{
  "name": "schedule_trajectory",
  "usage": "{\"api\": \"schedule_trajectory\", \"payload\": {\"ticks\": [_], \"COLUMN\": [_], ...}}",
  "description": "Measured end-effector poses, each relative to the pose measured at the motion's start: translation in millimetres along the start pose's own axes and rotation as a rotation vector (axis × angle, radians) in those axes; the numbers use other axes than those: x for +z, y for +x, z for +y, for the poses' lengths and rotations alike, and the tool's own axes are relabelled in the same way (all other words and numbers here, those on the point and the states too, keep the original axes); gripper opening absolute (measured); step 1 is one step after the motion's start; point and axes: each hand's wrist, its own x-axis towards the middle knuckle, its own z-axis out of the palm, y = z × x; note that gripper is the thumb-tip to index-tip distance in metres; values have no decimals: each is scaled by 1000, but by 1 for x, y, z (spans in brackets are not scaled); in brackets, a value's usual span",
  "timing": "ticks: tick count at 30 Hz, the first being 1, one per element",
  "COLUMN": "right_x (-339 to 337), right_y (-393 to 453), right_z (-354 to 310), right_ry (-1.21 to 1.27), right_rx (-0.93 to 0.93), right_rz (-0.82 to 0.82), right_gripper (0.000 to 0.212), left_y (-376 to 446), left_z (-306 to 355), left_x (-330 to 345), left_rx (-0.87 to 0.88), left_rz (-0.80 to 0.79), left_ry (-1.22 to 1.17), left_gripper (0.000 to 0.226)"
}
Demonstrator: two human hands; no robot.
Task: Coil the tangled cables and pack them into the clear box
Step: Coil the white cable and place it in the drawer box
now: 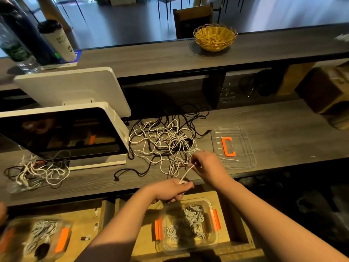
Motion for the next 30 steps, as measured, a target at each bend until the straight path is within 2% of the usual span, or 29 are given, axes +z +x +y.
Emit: {"api": "schedule_trajectory", "payload": {"ticks": [3,6,7,11,14,17,20,30], "right_x": [-1,-3,-4,-7,-7,-15,-30,-75], "right_y": [11,20,22,38,44,48,54,41], "right_z": [16,42,51,71,79,85,89,44], "right_ry": [-73,-144,-134,98,243,492,685,858], "right_rx": [64,157,217,419,491,574,575,384], "right_rz": [8,54,51,54,135,209,297,390], "right_gripper": [10,9,12,33,30,16,13,13], "left_y": [-4,-6,-5,-1,-2,-7,-11,-13], "left_z": [1,-1,-3,-11,-14,-12,-13,-7], "left_x": [4,13,15,14,14,9,-2,-23], "left_rx": [22,90,117,205,279,380,424,453], "left_rz": [24,83,152,609,780,838,858,858], "left_ry": [-14,-152,-198,-347,-584,-826,-1039,-1578], "left_gripper": [47,45,43,46,54,51,52,50]}}
